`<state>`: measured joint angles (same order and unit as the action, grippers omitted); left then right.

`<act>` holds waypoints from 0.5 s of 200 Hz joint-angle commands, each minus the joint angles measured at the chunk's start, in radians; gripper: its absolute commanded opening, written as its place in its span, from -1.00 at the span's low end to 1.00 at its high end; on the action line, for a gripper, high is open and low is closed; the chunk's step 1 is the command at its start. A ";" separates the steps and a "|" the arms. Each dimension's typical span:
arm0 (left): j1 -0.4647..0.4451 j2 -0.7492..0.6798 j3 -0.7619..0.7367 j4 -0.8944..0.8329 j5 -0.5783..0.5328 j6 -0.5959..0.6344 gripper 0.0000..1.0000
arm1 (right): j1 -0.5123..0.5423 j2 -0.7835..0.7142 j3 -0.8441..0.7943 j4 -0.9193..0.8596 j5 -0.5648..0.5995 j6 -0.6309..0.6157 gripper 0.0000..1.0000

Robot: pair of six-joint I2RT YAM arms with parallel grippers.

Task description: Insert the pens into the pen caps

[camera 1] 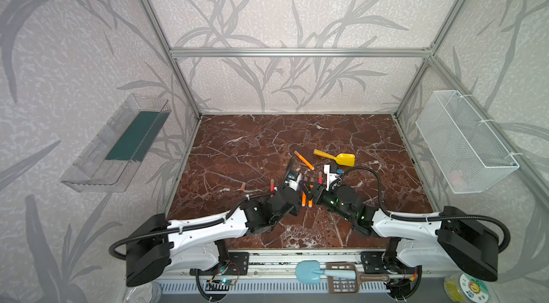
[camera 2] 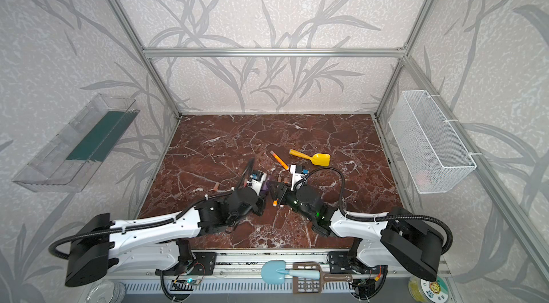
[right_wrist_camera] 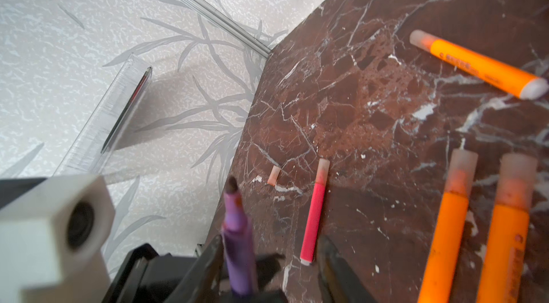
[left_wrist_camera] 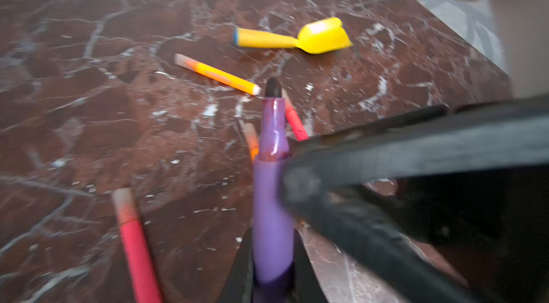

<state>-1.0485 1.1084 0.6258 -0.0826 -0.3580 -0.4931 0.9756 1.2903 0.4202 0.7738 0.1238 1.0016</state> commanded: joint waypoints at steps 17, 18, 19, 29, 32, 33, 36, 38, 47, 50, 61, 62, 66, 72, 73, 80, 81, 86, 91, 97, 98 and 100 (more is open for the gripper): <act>0.198 -0.326 -0.039 -0.339 -0.139 -0.116 -1.00 | 0.042 0.168 0.196 -0.174 0.046 -0.130 0.04; 0.204 -0.338 -0.041 -0.348 -0.140 -0.118 -1.00 | 0.042 0.175 0.201 -0.176 0.046 -0.131 0.04; 0.211 -0.348 -0.042 -0.355 -0.142 -0.120 -1.00 | 0.042 0.182 0.207 -0.178 0.044 -0.135 0.04; 0.281 -0.442 -0.054 -0.426 -0.152 -0.132 -1.00 | 0.072 0.256 0.275 -0.201 0.028 -0.152 0.04; 0.300 -0.470 -0.055 -0.449 -0.153 -0.134 -1.00 | 0.078 0.277 0.297 -0.212 0.023 -0.156 0.04; 0.308 -0.478 -0.056 -0.455 -0.154 -0.135 -1.00 | 0.079 0.286 0.306 -0.215 0.022 -0.159 0.04; 0.328 -0.505 -0.057 -0.477 -0.157 -0.137 -1.00 | 0.081 0.307 0.328 -0.232 0.017 -0.163 0.04; 0.340 -0.522 -0.057 -0.493 -0.157 -0.137 -1.00 | 0.086 0.323 0.347 -0.238 0.014 -0.167 0.04; 0.399 -0.586 -0.056 -0.550 -0.158 -0.136 -1.00 | 0.099 0.393 0.427 -0.290 0.010 -0.183 0.04; 0.415 -0.604 -0.055 -0.565 -0.156 -0.134 -1.00 | 0.102 0.408 0.458 -0.315 0.008 -0.189 0.04; 0.478 -0.656 -0.054 -0.612 -0.144 -0.125 -1.00 | 0.118 0.517 0.569 -0.389 -0.001 -0.212 0.04; 0.483 -0.660 -0.054 -0.616 -0.143 -0.126 -1.00 | 0.120 0.525 0.579 -0.396 -0.001 -0.214 0.04; 0.503 -0.666 -0.056 -0.627 -0.139 -0.128 -1.00 | 0.125 0.556 0.620 -0.425 -0.001 -0.222 0.04; 0.524 -0.667 -0.062 -0.633 -0.138 -0.134 -1.00 | 0.134 0.601 0.678 -0.465 0.002 -0.237 0.04; 0.527 -0.681 -0.064 -0.631 -0.137 -0.134 -1.00 | 0.135 0.611 0.691 -0.472 0.003 -0.239 0.04; 0.539 -0.700 -0.077 -0.617 -0.122 -0.129 -1.00 | 0.144 0.661 0.761 -0.524 0.006 -0.255 0.05; 0.542 -0.700 -0.078 -0.615 -0.121 -0.128 -1.00 | 0.145 0.667 0.773 -0.532 0.006 -0.257 0.05; 0.553 -0.696 -0.084 -0.609 -0.109 -0.127 -1.00 | 0.151 0.705 0.825 -0.568 0.009 -0.268 0.05; 0.566 -0.689 -0.087 -0.607 -0.103 -0.127 -1.00 | 0.156 0.739 0.874 -0.602 0.013 -0.279 0.05; 0.581 -0.678 -0.089 -0.606 -0.100 -0.127 -1.00 | 0.162 0.778 0.929 -0.640 0.019 -0.291 0.06; 0.583 -0.678 -0.089 -0.604 -0.098 -0.127 -1.00 | 0.162 0.783 0.941 -0.646 0.021 -0.292 0.07; 0.588 -0.677 -0.089 -0.603 -0.096 -0.126 -1.00 | 0.164 0.796 0.959 -0.660 0.023 -0.296 0.07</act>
<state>-0.5045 0.4156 0.5648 -0.6010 -0.4690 -0.5987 1.1156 1.9736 1.2037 0.3435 0.1310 0.7906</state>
